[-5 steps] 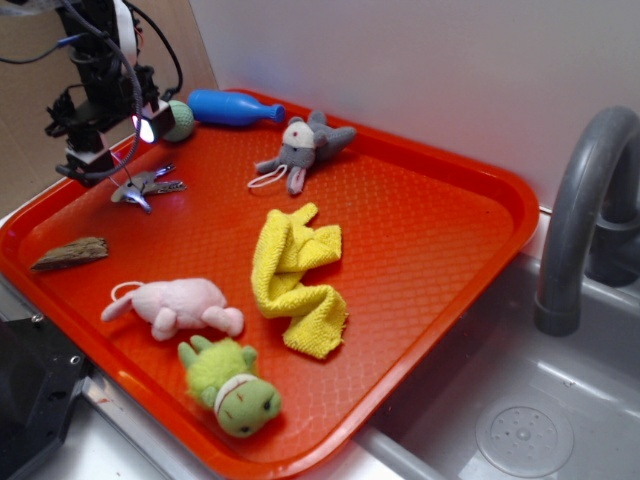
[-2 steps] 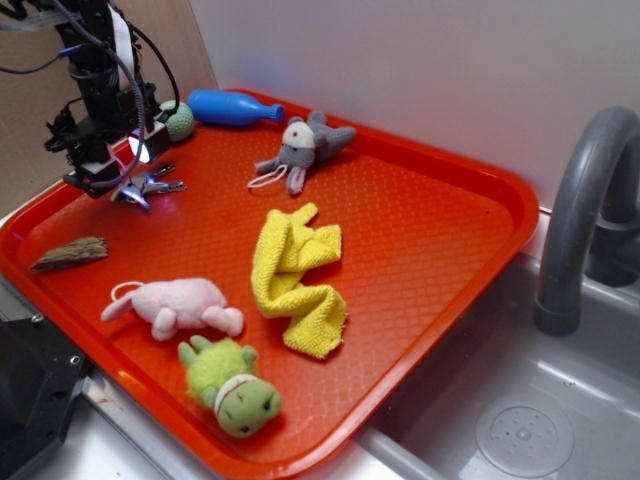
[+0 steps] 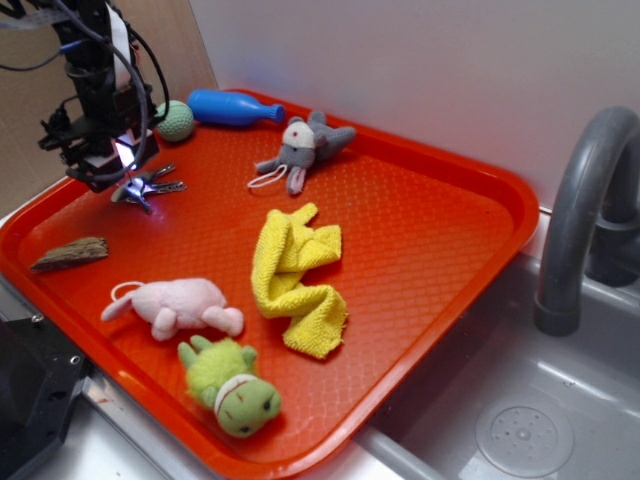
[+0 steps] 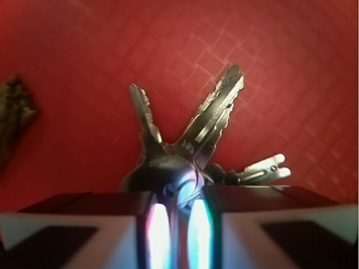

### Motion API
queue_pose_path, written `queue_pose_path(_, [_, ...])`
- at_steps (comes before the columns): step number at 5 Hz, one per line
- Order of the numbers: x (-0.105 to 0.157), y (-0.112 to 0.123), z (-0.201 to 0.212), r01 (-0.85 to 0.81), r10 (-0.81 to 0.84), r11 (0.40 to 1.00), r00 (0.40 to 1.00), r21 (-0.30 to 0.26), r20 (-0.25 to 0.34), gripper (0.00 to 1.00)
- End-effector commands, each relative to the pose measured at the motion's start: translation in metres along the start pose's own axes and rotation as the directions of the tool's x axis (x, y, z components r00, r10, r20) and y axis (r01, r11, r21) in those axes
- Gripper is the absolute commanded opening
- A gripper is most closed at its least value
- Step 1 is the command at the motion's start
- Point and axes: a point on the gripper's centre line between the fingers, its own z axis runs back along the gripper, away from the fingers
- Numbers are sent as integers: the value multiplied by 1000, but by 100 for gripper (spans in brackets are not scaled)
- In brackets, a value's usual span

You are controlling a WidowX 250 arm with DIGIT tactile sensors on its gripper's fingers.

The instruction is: Grab the silver keys.

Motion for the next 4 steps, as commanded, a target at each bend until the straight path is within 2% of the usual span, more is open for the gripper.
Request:
queue_pose_path(1, [42,4,113,-422,380,882,900,208,215,0])
queue_pose_path(2, [62,11,170,-620,567,763,778,183,271,0])
queue_pose_path(3, [76,15,217,-804,731,573,589,157,345,0])
queue_pose_path(4, [73,18,219,-917,870,371,398,146,290,0])
